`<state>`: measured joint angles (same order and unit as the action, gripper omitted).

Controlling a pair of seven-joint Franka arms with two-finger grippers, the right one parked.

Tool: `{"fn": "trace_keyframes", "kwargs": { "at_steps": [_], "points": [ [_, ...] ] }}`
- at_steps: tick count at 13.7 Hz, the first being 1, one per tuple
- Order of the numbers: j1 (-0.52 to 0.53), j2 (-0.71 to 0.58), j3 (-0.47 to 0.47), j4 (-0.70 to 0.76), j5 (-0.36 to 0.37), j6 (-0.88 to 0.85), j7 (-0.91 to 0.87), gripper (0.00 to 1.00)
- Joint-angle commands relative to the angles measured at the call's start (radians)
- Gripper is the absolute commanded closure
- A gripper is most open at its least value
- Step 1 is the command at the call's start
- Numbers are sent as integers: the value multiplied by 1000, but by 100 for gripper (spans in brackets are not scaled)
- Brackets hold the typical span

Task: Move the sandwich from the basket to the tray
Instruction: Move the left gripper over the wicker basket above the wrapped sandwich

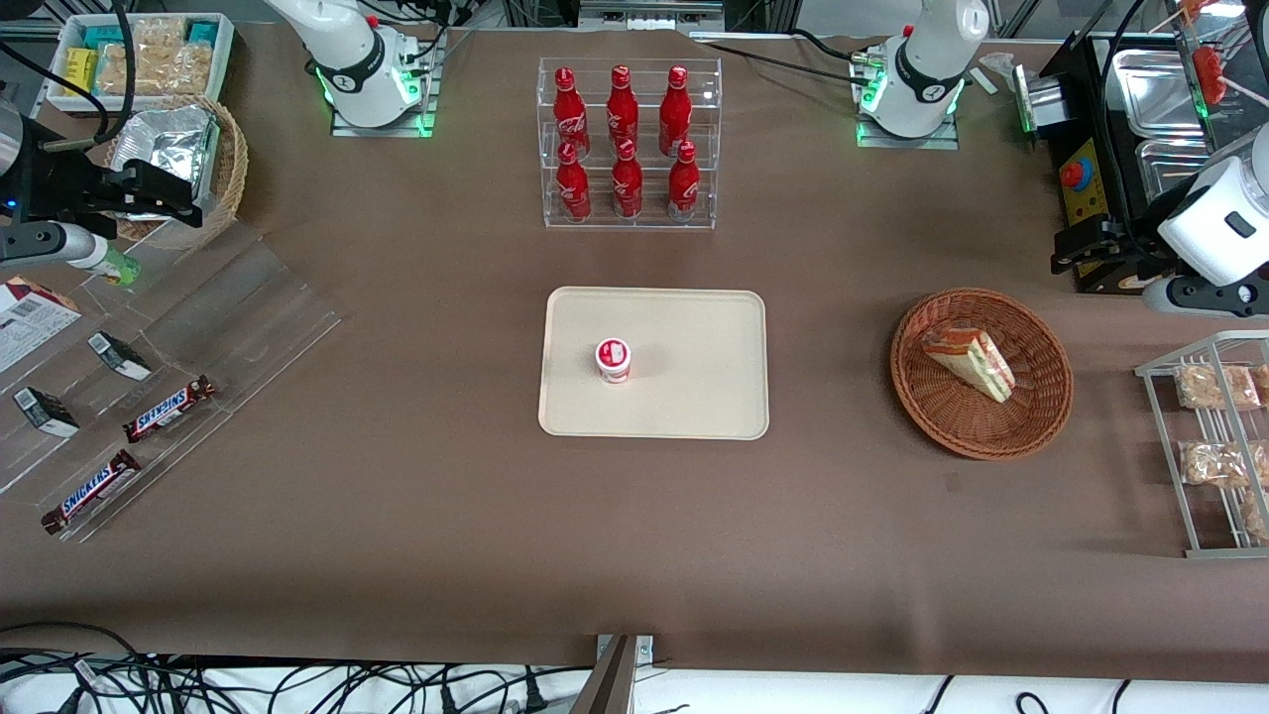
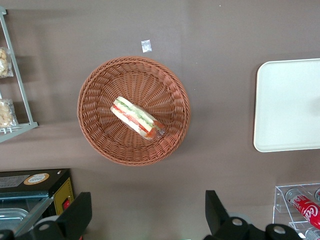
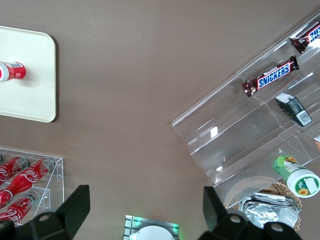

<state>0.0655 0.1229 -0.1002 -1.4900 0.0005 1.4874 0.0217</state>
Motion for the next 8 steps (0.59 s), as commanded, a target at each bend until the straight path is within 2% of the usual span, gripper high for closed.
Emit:
{"fn": "trace_keyframes", "kwargs": {
  "at_steps": [1, 3, 5, 6, 8],
  "points": [
    [-4, 3, 10, -4, -2, 10, 21, 0],
    [-1, 14, 10, 7, 15, 13, 14, 0],
    [-4, 23, 8, -10, 71, 17, -3, 0],
    [-1, 23, 8, -42, 69, 42, -19, 0],
    [7, 9, 8, -134, 70, 126, -167, 0]
  ]
}}
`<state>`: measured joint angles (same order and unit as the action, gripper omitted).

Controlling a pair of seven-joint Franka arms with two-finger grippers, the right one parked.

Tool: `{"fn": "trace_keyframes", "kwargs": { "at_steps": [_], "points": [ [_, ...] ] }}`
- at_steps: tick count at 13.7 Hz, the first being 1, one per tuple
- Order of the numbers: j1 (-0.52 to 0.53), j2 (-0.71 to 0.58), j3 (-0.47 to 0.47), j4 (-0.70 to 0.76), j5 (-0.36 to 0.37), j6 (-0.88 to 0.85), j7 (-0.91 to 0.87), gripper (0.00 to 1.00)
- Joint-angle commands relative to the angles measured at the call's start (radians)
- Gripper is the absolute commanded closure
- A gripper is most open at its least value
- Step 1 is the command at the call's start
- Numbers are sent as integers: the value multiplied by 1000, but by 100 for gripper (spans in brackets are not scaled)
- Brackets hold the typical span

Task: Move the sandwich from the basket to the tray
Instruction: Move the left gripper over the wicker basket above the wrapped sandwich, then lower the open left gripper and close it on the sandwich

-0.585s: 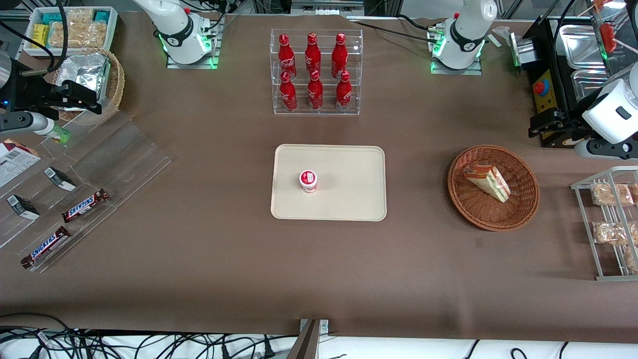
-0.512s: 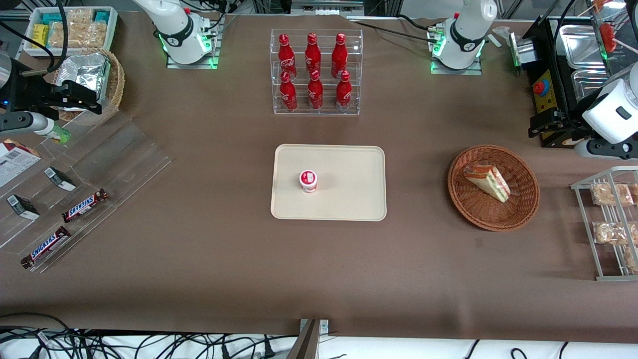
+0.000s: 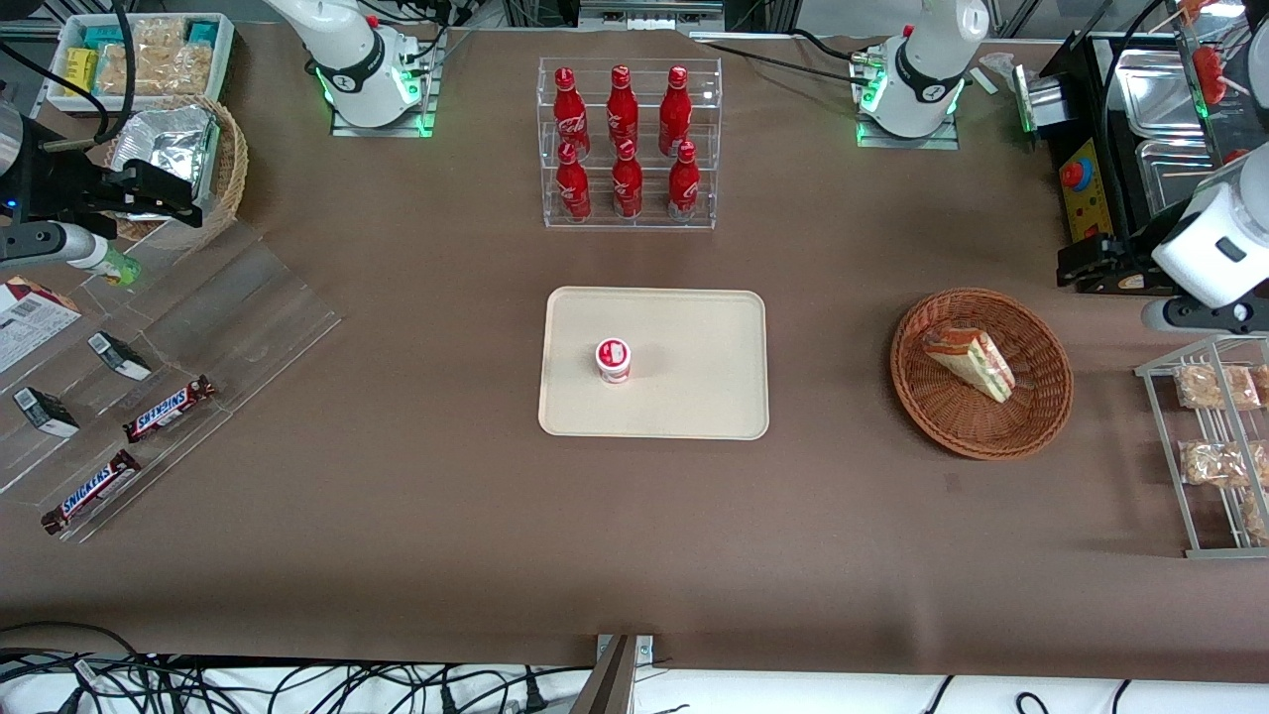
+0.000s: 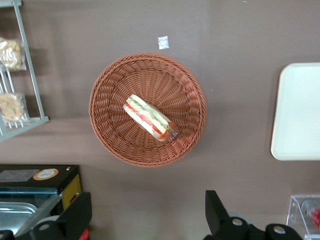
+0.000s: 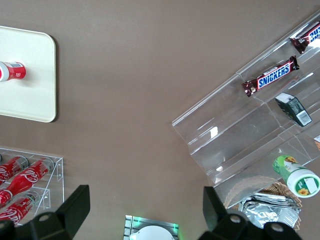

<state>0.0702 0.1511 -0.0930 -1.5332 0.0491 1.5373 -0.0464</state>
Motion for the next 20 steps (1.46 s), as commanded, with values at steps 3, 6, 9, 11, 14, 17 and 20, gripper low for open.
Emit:
{"fn": "trace_keyframes", "kwargs": {
  "at_steps": [3, 6, 9, 11, 14, 17, 20],
  "points": [
    [5, -60, 2, -266, 23, 235, -263, 0],
    [5, -68, 2, -410, 41, 403, -436, 0],
    [5, -68, 2, -554, 67, 591, -581, 0],
    [6, -62, 2, -639, 124, 715, -665, 0],
    [7, -32, 2, -712, 140, 857, -754, 0],
    [7, 2, 2, -734, 185, 906, -811, 0],
    [7, 50, 2, -748, 219, 981, -863, 0]
  ]
}}
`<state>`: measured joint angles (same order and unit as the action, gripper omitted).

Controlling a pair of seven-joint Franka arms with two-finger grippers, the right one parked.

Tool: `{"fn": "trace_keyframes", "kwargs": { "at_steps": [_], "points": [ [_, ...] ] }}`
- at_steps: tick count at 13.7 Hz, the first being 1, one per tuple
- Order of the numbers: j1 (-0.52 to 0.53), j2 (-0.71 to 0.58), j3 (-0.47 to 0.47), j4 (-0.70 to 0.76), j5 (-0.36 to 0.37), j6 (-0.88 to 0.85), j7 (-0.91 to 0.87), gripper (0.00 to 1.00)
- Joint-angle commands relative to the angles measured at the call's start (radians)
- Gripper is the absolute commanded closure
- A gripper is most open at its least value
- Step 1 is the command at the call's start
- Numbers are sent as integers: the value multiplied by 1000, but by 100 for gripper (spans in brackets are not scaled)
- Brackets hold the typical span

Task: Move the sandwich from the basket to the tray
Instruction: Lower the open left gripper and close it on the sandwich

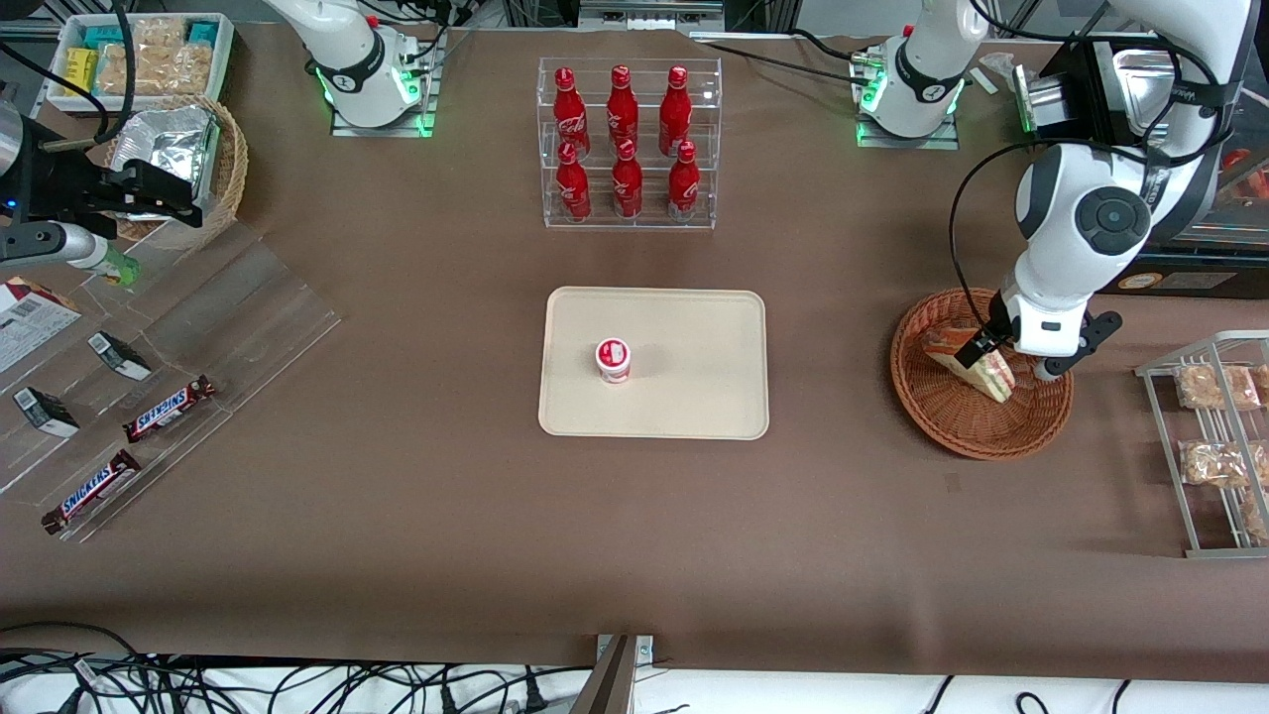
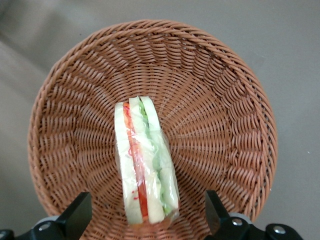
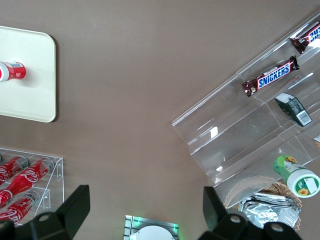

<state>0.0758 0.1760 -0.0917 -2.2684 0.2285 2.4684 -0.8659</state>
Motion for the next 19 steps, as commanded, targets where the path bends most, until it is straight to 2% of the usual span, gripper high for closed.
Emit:
{"fn": "trace_keyframes", "kwargs": {
  "at_steps": [1, 7, 8, 9, 11, 12, 15, 17, 19],
  "points": [
    [1, 40, 3, -16, 41, 72, -47, 0],
    [16, 82, 9, -16, 61, 112, -48, 0],
    [16, 85, 10, -16, 61, 112, -47, 19],
    [16, 88, 10, -16, 61, 112, -47, 47],
    [16, 88, 9, -16, 63, 112, -47, 92],
    [16, 89, 9, -16, 63, 112, -47, 100],
    [25, 89, 9, -16, 112, 110, -30, 100],
    [27, 76, 6, -5, 112, 92, -30, 100],
    [27, 50, -2, 48, 110, -22, -9, 100]
  ]
}}
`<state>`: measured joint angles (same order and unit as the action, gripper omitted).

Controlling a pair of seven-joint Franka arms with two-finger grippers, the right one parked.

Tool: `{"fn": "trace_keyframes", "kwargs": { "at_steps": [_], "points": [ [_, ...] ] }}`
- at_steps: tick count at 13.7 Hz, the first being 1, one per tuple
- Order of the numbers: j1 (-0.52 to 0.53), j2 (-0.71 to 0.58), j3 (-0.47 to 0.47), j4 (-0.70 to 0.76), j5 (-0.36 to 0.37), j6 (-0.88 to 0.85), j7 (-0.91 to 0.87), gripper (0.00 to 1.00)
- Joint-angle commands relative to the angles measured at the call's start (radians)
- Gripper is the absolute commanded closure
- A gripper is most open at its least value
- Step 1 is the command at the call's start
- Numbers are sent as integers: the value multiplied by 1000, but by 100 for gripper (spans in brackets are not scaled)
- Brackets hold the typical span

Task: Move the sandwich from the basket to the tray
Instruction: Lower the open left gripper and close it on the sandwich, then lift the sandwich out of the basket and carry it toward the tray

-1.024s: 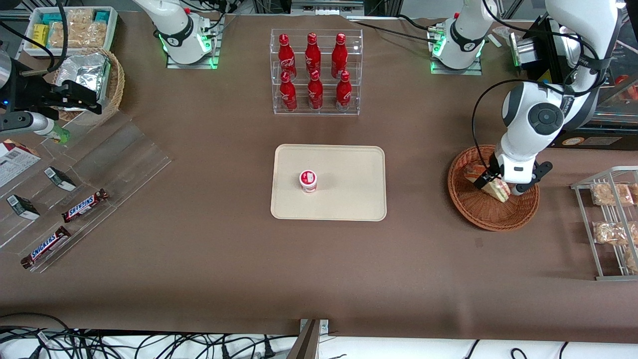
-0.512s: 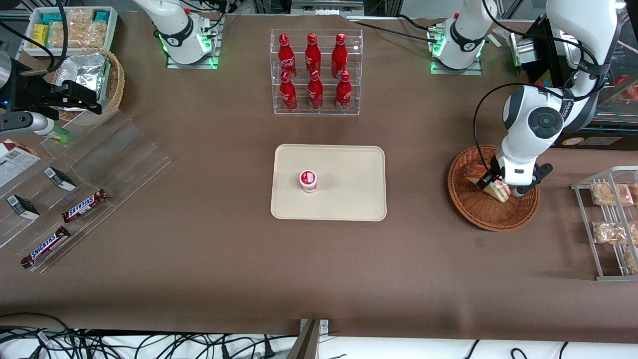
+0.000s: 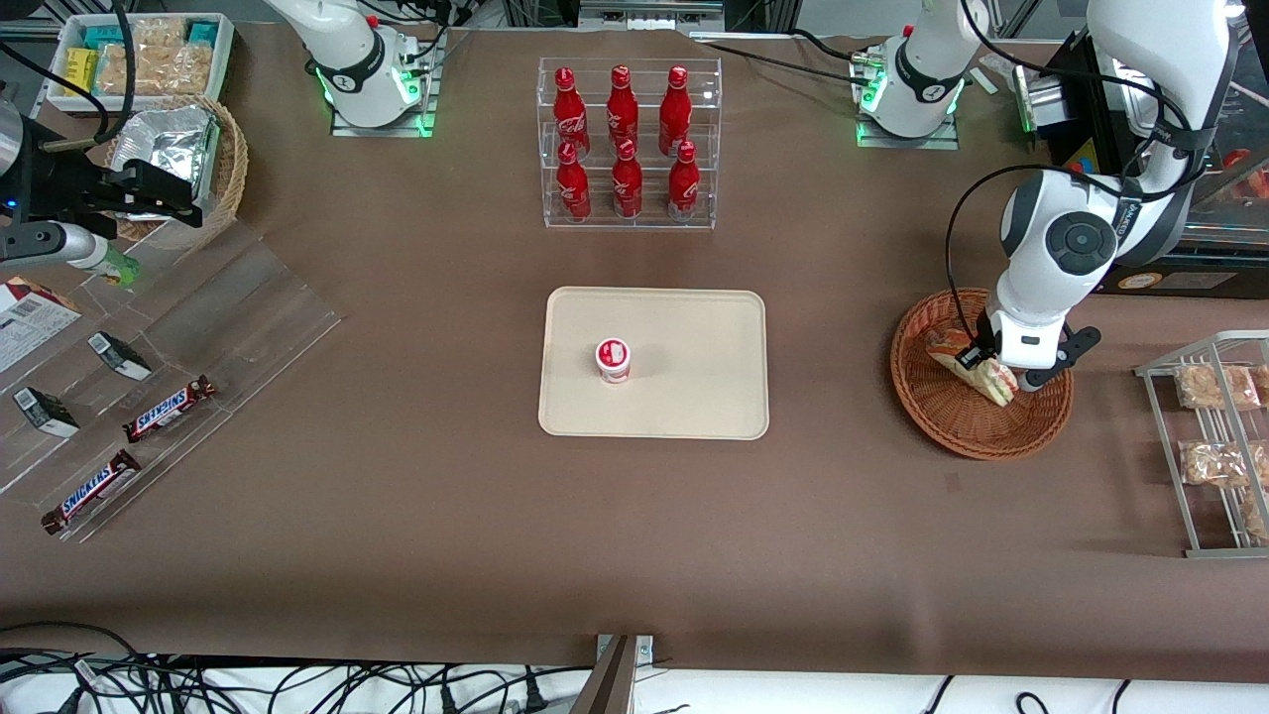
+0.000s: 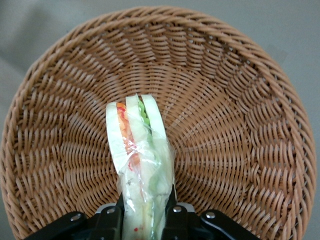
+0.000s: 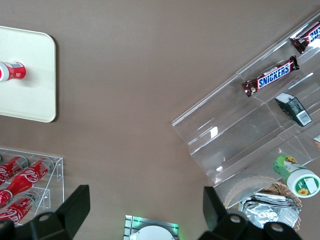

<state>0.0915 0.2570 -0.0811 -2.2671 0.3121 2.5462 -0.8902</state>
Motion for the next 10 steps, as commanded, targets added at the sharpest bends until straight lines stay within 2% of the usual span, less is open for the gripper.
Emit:
{"fn": "trace_keyframes", "kwargs": {
  "at_steps": [1, 7, 10],
  "points": [
    [10, -36, -17, 93, 13, -172, 34, 100],
    [5, -41, -71, 413, -137, -587, 219, 100],
    [-7, -38, -75, 550, -218, -713, 319, 100]
  ]
}}
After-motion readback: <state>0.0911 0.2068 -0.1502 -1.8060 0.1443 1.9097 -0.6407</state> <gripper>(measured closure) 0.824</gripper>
